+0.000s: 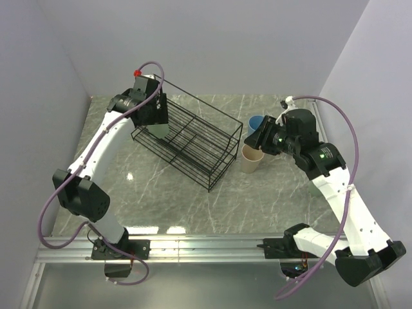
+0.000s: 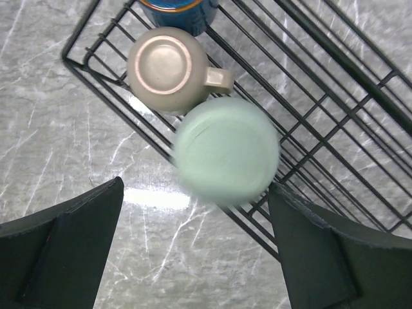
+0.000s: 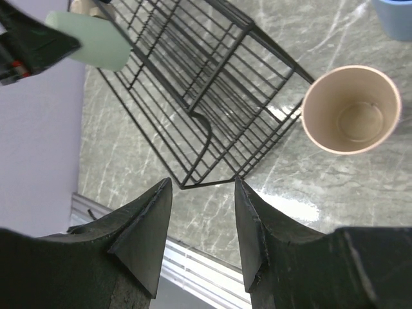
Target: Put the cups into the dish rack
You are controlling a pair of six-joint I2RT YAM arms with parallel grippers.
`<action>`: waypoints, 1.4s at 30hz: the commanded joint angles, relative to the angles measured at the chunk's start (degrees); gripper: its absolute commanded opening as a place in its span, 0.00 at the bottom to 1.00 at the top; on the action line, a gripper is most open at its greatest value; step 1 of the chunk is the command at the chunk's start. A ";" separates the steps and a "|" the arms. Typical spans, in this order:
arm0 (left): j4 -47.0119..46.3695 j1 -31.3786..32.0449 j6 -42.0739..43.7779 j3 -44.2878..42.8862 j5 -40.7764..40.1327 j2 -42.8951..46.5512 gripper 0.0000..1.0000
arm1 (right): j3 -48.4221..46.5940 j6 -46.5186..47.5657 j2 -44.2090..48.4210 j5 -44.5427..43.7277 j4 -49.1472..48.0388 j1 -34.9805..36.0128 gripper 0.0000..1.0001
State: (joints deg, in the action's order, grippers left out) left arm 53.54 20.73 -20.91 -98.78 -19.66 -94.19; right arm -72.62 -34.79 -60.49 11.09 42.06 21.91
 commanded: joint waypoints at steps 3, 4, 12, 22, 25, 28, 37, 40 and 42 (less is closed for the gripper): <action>0.78 0.27 -2.73 -2.47 -1.70 4.98 0.99 | -1.56 2.09 0.55 -4.14 2.75 -0.38 0.51; 0.60 0.27 -2.74 -1.95 -1.61 5.42 0.99 | -1.56 2.18 0.63 -4.67 3.02 -0.47 0.51; -3.08 1.15 -3.18 3.68 1.29 6.30 0.99 | 0.28 1.21 1.78 -4.85 3.46 -0.38 0.51; -4.76 2.38 -2.91 5.09 0.15 1.65 0.98 | -0.15 1.39 1.87 -5.20 4.43 -0.47 0.51; -3.97 2.38 -2.82 5.35 -1.42 -0.11 0.98 | -0.15 1.56 2.04 -5.12 4.69 -0.47 0.51; -3.97 2.30 -2.56 6.23 -3.88 -0.73 0.98 | 0.11 1.65 2.13 -5.47 4.87 -0.55 0.51; -5.02 -0.78 -1.51 8.52 -3.54 -0.55 0.98 | 0.90 1.91 2.57 -5.64 4.61 -0.82 0.51; -4.85 -2.18 -1.16 8.52 -3.19 -0.38 0.98 | 1.16 2.26 2.48 -5.47 4.43 -0.91 0.51; -4.76 -3.23 -0.98 8.52 -3.11 -0.29 0.98 | 1.16 2.53 2.31 -5.38 4.43 -0.99 0.50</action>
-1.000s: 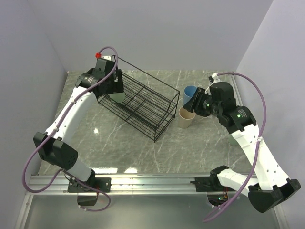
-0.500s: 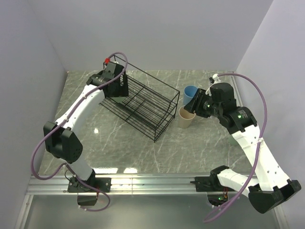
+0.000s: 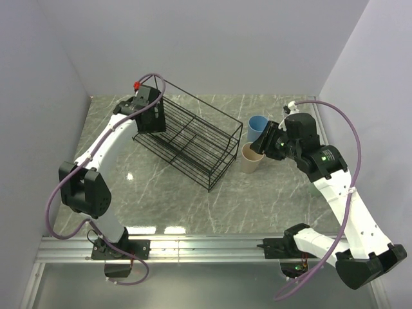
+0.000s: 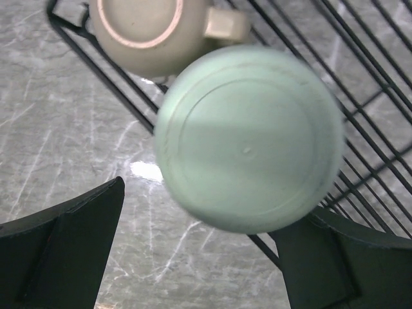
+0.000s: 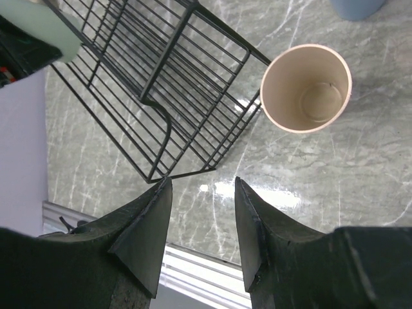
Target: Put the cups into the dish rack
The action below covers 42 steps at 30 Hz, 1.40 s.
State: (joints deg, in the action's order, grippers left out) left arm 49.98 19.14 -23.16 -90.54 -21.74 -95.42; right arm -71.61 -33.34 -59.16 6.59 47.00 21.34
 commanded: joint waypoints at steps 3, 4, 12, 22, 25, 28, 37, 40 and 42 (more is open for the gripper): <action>-1.46 -2.70 1.62 0.37 -0.33 1.37 0.98 | 0.25 1.26 0.62 -0.62 -0.86 -0.69 0.50; -1.63 -2.79 1.80 0.54 -0.32 1.37 0.98 | 0.33 1.26 0.45 -0.53 -0.86 -0.69 0.50; -1.29 -4.37 2.15 0.72 -0.24 1.28 0.98 | 0.33 1.61 -0.17 0.18 -1.48 -0.86 0.50; -5.94 -4.37 0.58 -0.51 11.88 9.28 0.99 | 0.51 2.84 0.27 -4.30 1.16 -0.86 0.52; -6.64 -4.37 -1.10 -0.60 14.79 12.09 0.99 | 2.18 2.85 0.79 -5.01 1.86 -1.04 0.53; -6.21 -4.37 -2.76 -0.08 16.46 14.38 0.99 | 4.28 1.97 0.53 -5.62 2.74 -0.86 0.53; -7.17 -4.37 -6.02 8.36 19.54 22.99 0.99 | 13.25 -1.20 -0.79 -5.80 0.99 -0.86 0.53; -6.91 -4.46 -6.72 10.21 20.86 24.92 0.99 | 14.75 -2.34 -1.05 -6.41 -2.87 -0.86 0.53; -6.13 -4.37 -6.81 10.47 20.86 26.15 0.99 | 14.58 -3.39 -2.01 -9.20 -4.11 -0.95 0.54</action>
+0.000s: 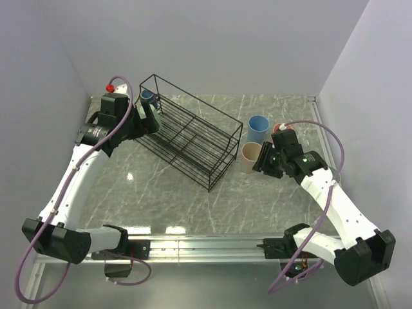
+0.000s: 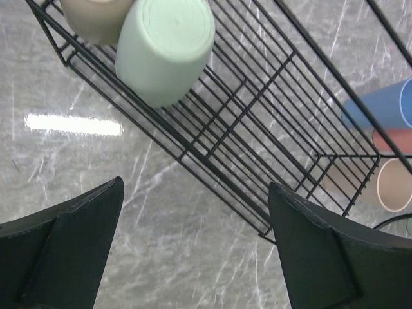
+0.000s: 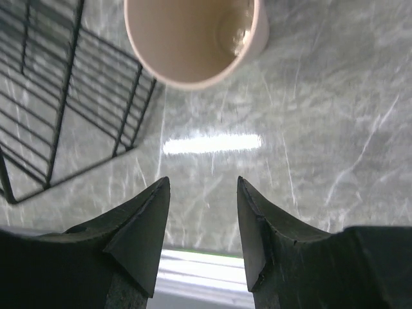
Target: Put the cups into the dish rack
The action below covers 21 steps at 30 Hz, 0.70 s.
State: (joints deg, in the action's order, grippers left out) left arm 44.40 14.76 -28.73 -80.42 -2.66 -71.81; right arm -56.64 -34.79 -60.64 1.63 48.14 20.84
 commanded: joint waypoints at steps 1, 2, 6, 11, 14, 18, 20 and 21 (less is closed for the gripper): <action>-0.28 0.00 -1.24 0.27 1.86 2.81 0.99 | -1.01 -2.13 -1.92 -4.79 -5.42 -0.62 0.54; -0.02 0.00 -1.33 0.09 2.04 3.34 0.99 | -1.27 -2.30 -2.81 -5.14 -5.86 -0.63 0.54; 1.47 0.00 -1.94 -1.13 2.13 4.40 1.00 | -3.38 -2.13 -7.11 -7.07 -6.04 -1.06 0.55; 4.02 0.00 -1.94 -2.19 1.69 5.89 0.99 | -5.41 -1.43 -11.33 -9.88 -6.74 -2.20 0.55; 5.51 0.00 -1.86 -2.37 1.07 6.94 1.00 | -5.76 -0.99 -12.83 -10.42 -7.97 -3.17 0.55; 6.84 0.00 -2.03 -1.50 0.46 8.70 0.99 | -6.81 -0.20 -13.63 -8.49 -9.47 -4.67 0.54; 7.45 0.00 -2.21 -1.05 -0.07 9.75 0.99 | -7.16 0.07 -13.10 -8.57 -10.17 -4.84 0.55; 7.71 0.00 -2.29 -0.44 -0.07 10.20 0.99 | -7.43 0.24 -13.27 -8.57 -10.43 -5.11 0.55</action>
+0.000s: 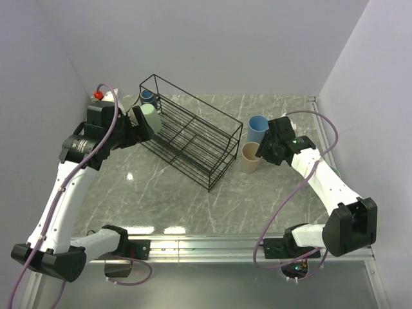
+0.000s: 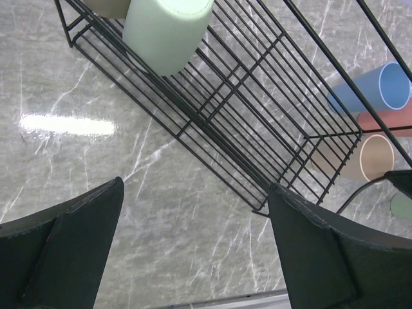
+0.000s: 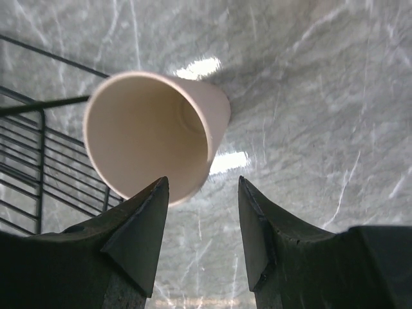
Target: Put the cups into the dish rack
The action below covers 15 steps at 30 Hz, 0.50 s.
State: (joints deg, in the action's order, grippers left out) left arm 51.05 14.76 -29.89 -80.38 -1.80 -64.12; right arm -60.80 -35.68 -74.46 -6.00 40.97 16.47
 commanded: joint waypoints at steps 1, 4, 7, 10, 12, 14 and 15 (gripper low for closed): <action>1.16 0.00 -1.31 -0.22 -0.92 2.77 0.99 | -3.45 1.23 -0.07 -0.94 -3.27 -0.91 0.55; 1.60 0.00 -1.66 0.13 -0.92 3.56 0.99 | -3.98 1.40 -2.70 -0.59 -2.92 -1.53 0.54; 2.39 0.00 -1.84 -0.74 -0.92 3.74 0.99 | -3.81 1.32 -4.81 -0.68 -3.53 -1.62 0.54; 3.00 0.00 -2.10 -1.88 -0.66 3.65 0.99 | -2.84 1.23 -6.66 -0.59 -4.06 -1.53 0.53; 3.09 0.00 -2.10 -2.32 -0.48 3.65 0.99 | -1.70 1.14 -7.89 -0.42 -4.85 -1.62 0.48; 3.01 0.00 -2.28 -2.41 -0.31 3.91 1.00 | -1.17 1.23 -8.33 -0.15 -5.37 -1.53 0.34; 3.01 0.00 -2.54 -2.41 -0.05 4.00 0.99 | -1.08 1.23 -8.25 -0.15 -5.29 -1.61 0.25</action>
State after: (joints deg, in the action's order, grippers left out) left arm 54.28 14.76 -31.24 -80.38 -1.96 -60.95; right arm -62.15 -34.65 -82.78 -5.80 38.09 15.22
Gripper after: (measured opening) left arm 0.994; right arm 0.320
